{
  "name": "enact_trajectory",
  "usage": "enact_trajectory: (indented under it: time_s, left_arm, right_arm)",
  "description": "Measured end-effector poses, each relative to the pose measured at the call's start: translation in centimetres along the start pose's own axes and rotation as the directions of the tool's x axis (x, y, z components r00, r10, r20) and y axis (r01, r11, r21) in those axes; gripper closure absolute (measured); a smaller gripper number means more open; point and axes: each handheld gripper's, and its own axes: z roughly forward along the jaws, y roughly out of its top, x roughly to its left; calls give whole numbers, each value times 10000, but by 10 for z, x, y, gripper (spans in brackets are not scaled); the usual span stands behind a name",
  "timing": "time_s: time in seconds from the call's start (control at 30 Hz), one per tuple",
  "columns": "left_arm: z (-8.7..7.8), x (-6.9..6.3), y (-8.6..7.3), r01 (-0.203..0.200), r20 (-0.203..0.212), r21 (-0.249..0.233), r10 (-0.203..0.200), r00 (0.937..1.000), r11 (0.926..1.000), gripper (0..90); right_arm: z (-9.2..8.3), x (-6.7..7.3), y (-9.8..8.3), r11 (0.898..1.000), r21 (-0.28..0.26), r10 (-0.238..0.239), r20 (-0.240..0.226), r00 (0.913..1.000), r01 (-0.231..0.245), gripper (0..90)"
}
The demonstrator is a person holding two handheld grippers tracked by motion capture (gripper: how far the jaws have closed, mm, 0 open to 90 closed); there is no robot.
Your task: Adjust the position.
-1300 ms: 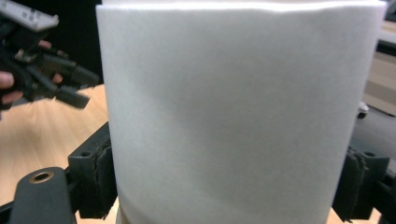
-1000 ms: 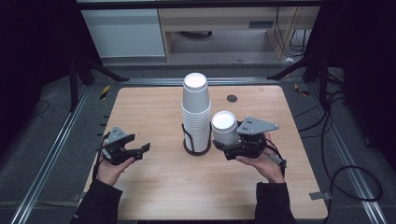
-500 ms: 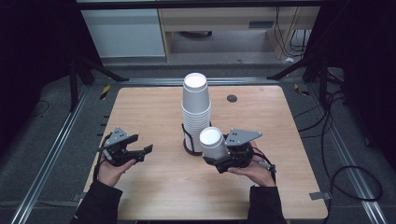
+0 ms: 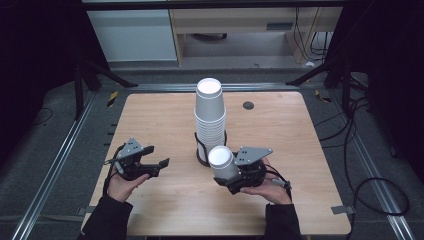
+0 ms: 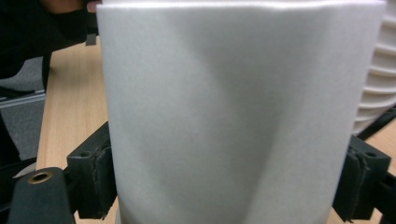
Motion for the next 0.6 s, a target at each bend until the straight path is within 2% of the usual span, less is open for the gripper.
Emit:
enact_trajectory:
  time_s: [0.3, 0.4, 0.6]
  left_arm:
    - [-1, -15, 5, -213, 648, -209, 226, 9976, 9996, 210]
    - [1, -24, 7, -387, 996, -250, 410, 9942, 9989, 207]
    - [4, -35, 9, -666, 1278, -258, 694, 9894, 9974, 201]
  right_arm:
    - [14, 4, -2, 9980, 539, -309, -231, 9993, 321, 141]
    - [20, 7, -3, 9959, 786, -415, -327, 9986, 439, 141]
    - [30, 11, -5, 9927, 1052, -530, -549, 9971, 586, 141]
